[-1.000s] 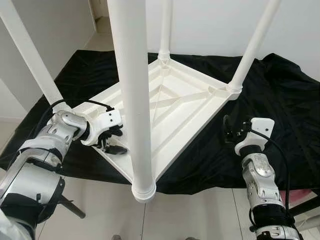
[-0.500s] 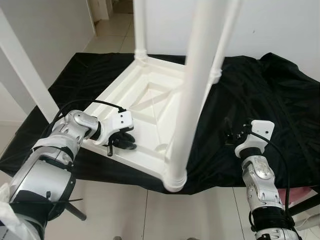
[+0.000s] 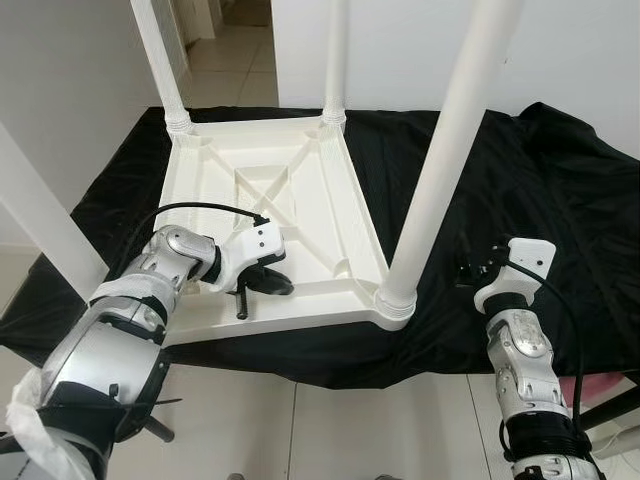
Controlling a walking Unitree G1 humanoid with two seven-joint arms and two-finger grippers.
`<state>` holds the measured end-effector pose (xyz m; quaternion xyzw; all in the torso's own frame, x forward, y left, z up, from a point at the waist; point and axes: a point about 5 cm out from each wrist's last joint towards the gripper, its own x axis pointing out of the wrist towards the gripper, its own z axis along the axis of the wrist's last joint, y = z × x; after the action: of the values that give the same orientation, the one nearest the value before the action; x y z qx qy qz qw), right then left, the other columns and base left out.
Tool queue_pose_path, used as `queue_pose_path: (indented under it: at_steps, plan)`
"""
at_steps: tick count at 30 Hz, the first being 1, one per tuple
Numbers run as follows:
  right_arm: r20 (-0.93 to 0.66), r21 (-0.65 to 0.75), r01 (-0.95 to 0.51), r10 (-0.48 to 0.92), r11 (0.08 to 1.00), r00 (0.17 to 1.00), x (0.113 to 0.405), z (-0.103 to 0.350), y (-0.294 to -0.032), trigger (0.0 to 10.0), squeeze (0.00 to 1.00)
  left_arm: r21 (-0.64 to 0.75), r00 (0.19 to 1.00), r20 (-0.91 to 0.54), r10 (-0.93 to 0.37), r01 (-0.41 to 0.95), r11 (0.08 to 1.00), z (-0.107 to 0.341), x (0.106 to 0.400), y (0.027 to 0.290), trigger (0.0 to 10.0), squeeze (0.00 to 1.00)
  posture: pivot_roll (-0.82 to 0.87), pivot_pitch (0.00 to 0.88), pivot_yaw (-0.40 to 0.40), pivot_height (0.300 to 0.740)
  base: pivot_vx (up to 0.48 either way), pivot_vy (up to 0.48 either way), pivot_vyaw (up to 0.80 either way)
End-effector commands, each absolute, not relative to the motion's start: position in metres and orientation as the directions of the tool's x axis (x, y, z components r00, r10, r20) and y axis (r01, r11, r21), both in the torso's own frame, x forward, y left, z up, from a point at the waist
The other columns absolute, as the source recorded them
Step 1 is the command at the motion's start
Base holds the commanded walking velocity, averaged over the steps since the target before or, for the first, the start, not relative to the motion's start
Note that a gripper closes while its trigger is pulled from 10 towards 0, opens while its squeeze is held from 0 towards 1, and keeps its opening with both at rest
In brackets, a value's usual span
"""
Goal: Building children table
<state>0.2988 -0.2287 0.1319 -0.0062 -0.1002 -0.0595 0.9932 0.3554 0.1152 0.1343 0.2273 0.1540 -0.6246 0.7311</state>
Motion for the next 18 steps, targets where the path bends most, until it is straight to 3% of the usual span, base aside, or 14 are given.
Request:
queue_pose_path:
  at_steps: [1,4,5,8,9,18]
  plan:
    - [0.199,0.006,0.149,-0.147,0.989,0.969,0.295,0.132,-0.236,10.0,0.0,0.21,0.343,-0.422,-0.839,0.937,0.278,0.141,0.365,0.113,10.0,1.0,-0.08,0.0,0.058,0.74,0.0,0.0,0.0]
    - [0.199,0.013,0.171,-0.17,0.985,0.965,0.293,0.132,-0.239,10.0,0.0,0.24,0.37,-0.37,-0.852,0.924,0.297,0.148,0.367,0.108,10.0,1.0,-0.09,0.0,0.058,0.74,0.0,0.0,0.0]
    - [0.198,0.021,0.182,-0.183,0.983,0.963,0.292,0.131,-0.239,10.0,0.0,0.244,0.384,-0.339,-0.859,0.918,0.314,0.152,0.368,0.106,10.0,0.49,-0.09,0.0,0.06,0.74,0.0,0.0,0.0]
    - [0.197,0.026,0.188,-0.189,0.982,0.962,0.292,0.131,-0.24,10.0,0.0,0.245,0.392,-0.321,-0.862,0.914,0.325,0.154,0.369,0.105,10.0,0.49,-0.09,0.0,0.06,0.74,0.0,0.0,0.0]
    - [0.196,0.028,0.191,-0.193,0.981,0.961,0.291,0.13,-0.24,10.0,0.0,0.232,0.41,-0.287,-0.866,0.907,0.352,0.159,0.37,0.103,10.0,0.0,-0.1,0.0,0.059,0.74,0.0,0.0,0.0]
    - [0.202,0.057,0.224,-0.231,0.973,0.952,0.271,0.126,-0.246,10.0,0.0,0.099,0.563,-0.078,-0.822,0.825,0.556,0.178,0.376,0.108,10.0,0.0,-0.11,0.0,0.067,0.74,0.0,0.0,0.0]
